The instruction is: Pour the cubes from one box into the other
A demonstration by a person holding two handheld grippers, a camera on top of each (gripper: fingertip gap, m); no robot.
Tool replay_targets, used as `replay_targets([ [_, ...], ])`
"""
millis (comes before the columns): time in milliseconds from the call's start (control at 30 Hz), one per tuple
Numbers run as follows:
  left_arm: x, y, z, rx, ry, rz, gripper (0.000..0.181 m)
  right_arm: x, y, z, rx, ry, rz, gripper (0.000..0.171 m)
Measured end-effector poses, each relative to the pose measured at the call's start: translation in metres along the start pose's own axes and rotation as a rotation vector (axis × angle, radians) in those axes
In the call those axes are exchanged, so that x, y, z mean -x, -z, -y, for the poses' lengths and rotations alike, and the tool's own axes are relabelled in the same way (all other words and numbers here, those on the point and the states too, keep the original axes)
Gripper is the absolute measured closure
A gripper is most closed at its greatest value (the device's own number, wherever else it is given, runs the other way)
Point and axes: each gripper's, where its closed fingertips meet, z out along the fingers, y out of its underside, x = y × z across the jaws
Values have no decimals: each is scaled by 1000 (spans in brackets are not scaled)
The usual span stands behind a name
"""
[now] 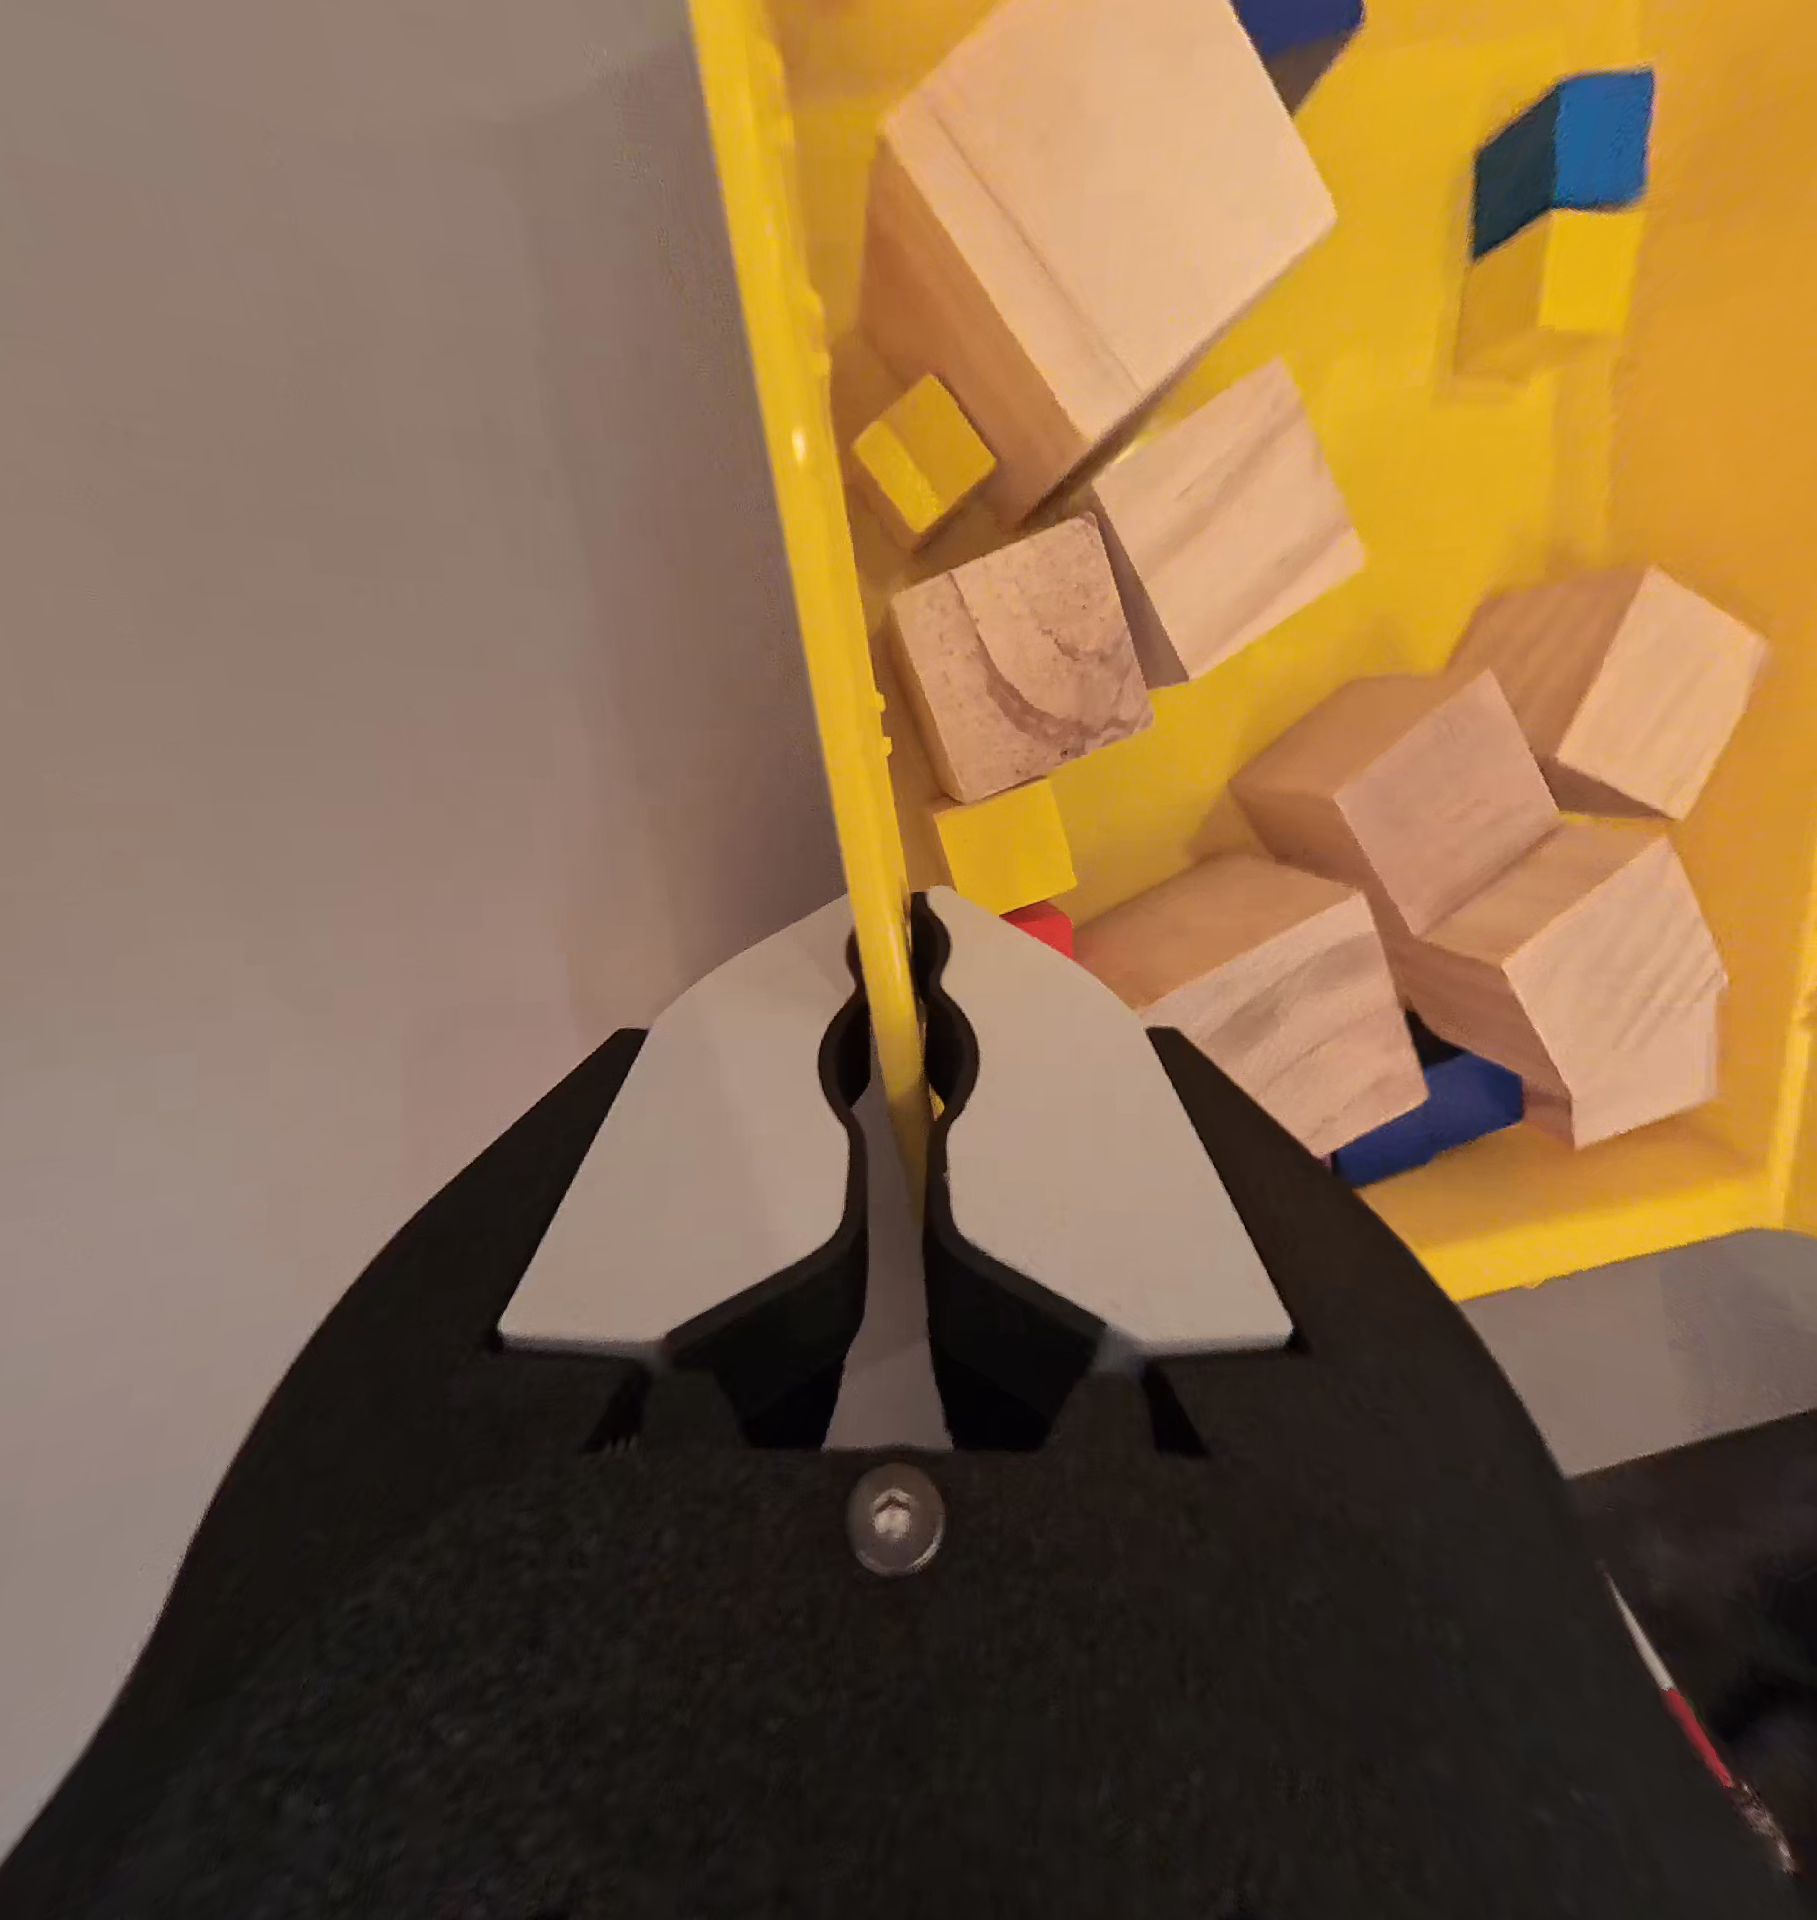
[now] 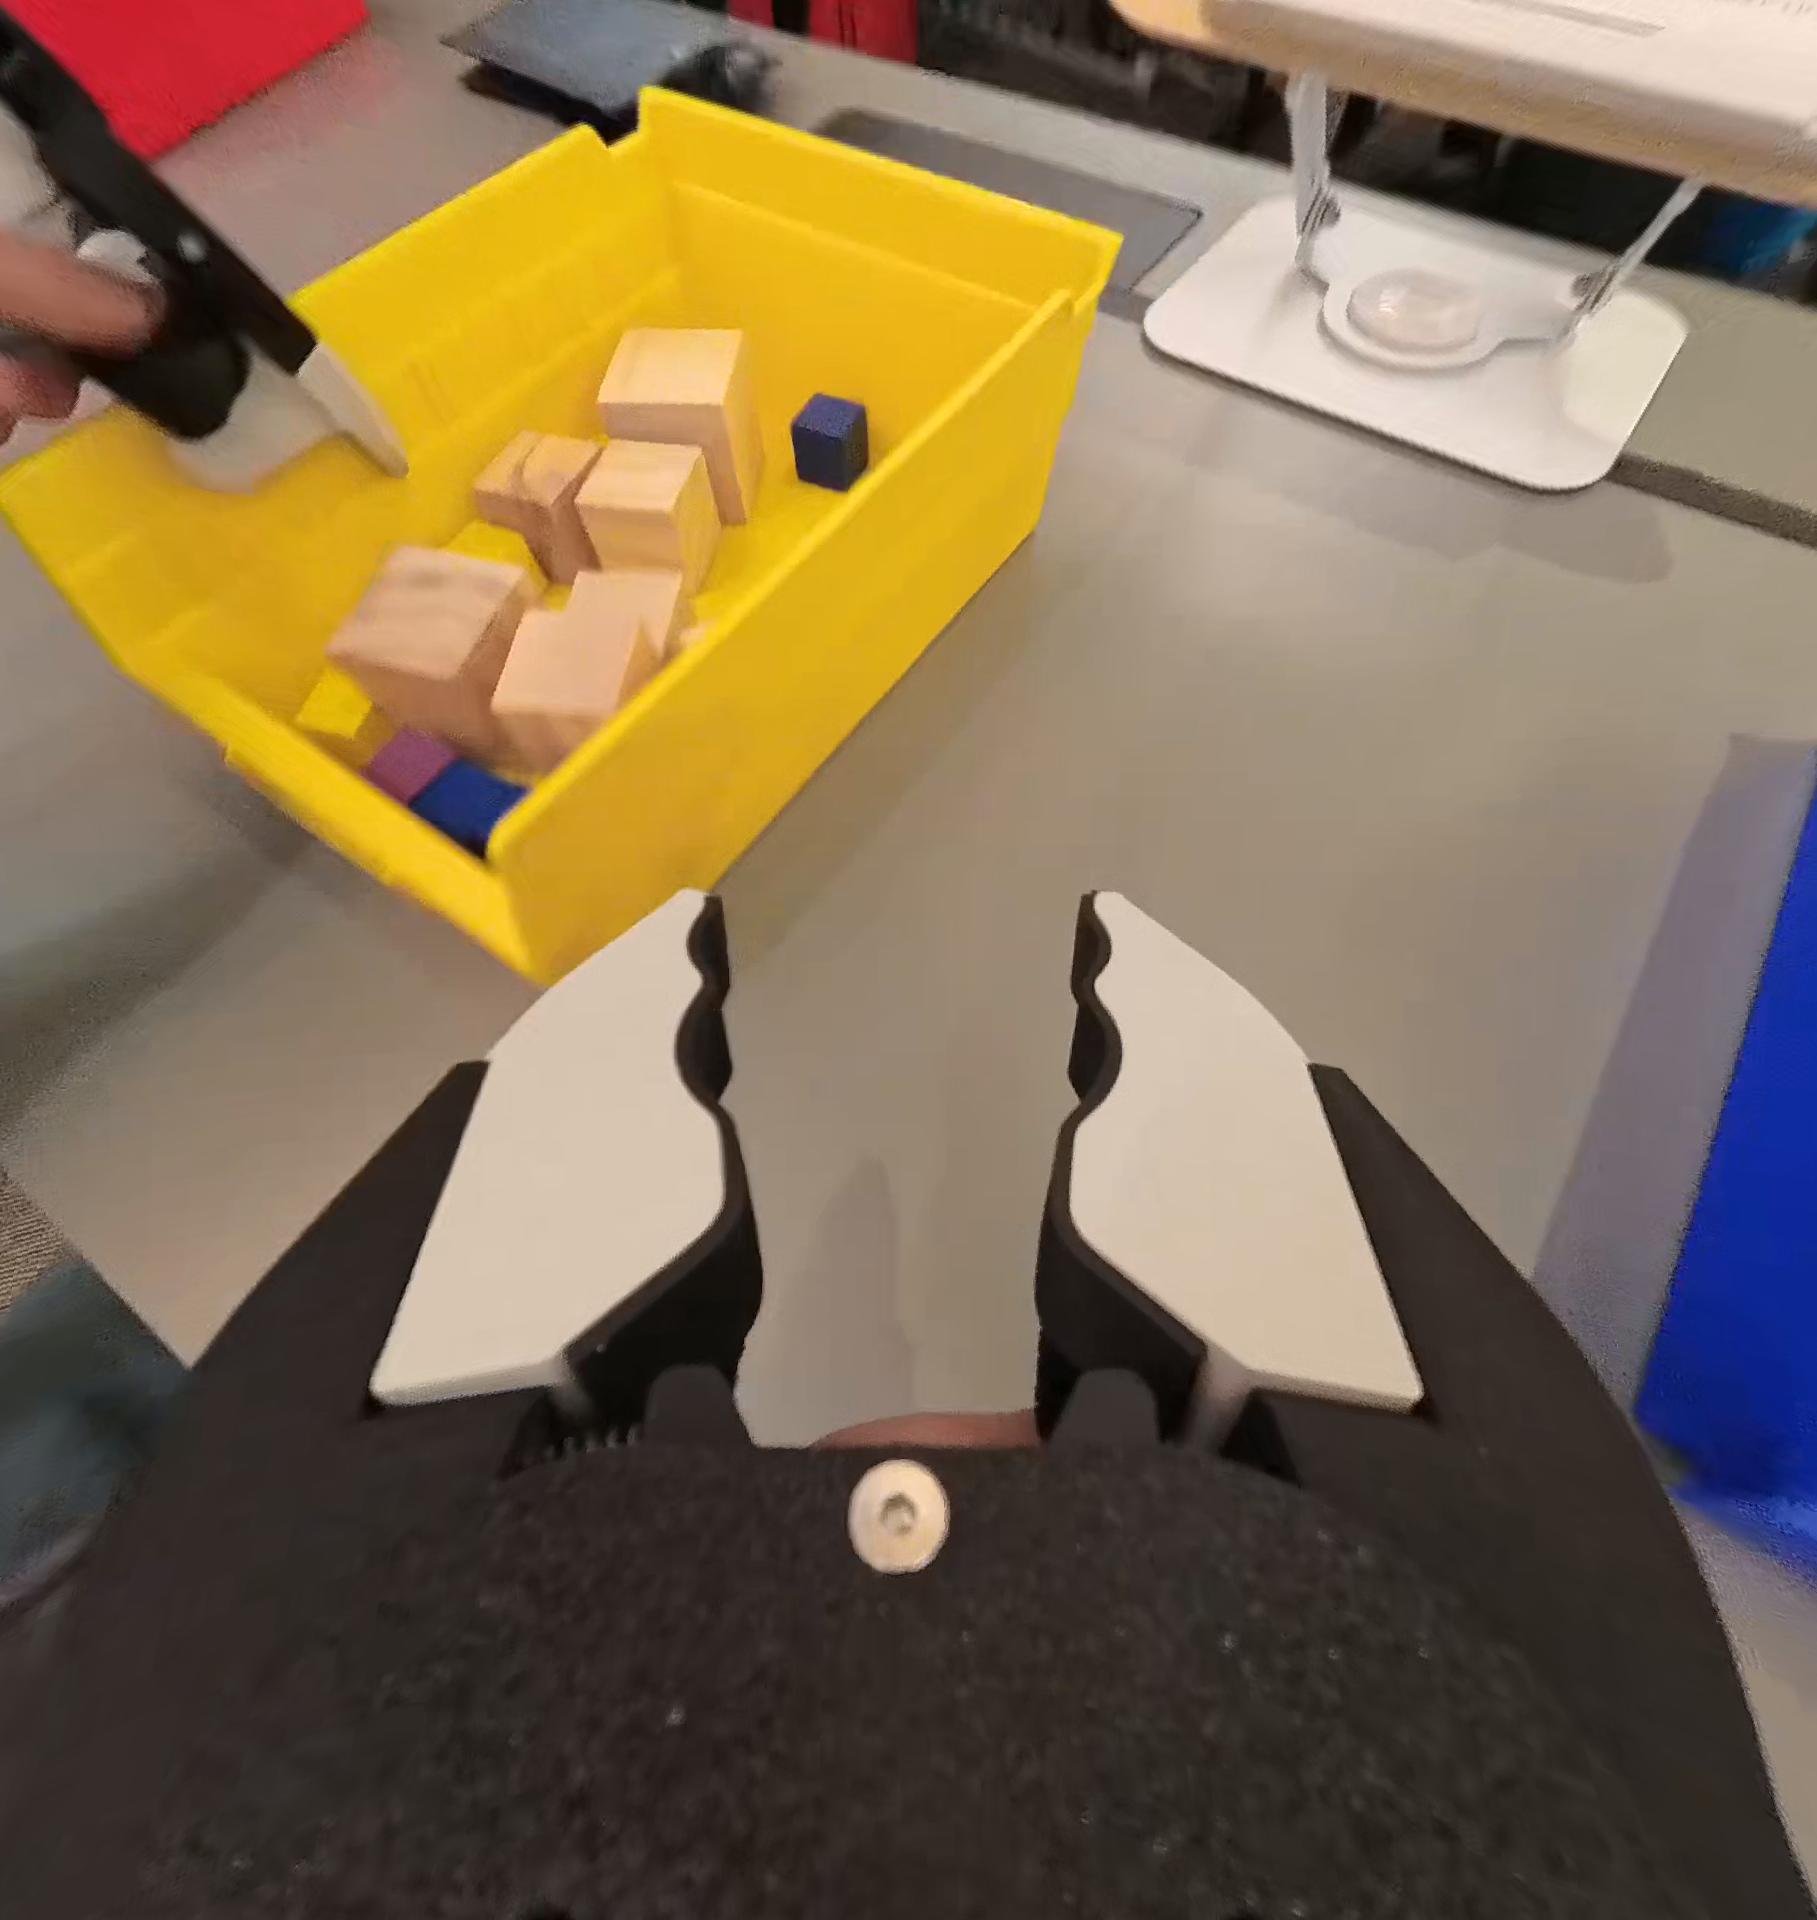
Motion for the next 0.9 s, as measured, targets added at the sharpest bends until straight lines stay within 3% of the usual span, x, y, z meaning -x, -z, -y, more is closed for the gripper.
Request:
replay_targets([
  [133, -5, -7, 15, 53, -61, 34, 161, 7, -60, 38, 166, -138, 56, 105],
  [233, -1, -21, 35, 93, -60, 55, 157, 15, -107, 42, 354, -255, 84, 105],
  [333, 4, -25, 44, 130, -16, 19, 175, 13, -137, 29, 518, -269, 6, 106],
  [400, 3, -24, 41, 154, -8, -19, 175, 12, -150, 15, 625, -284, -32, 112],
  [433, 3, -24, 39, 161, -10, -31, 176, 14, -154, 10, 661, -295, -26, 119],
  [500, 2, -22, 34, 165, -19, -53, 176, 16, -158, 6, 700, -309, 2, 148],
  [567, 0, -20, 29, 167, -41, -69, 176, 14, -155, 3, 749, -357, -6, 161],
  [733, -22, -21, 28, 159, -84, -91, 175, -5, -139, -3, 838, -280, -114, 165],
  [900, -60, -9, 54, 122, -128, -142, 175, -38, -107, 16, 815, -297, -127, 164],
])
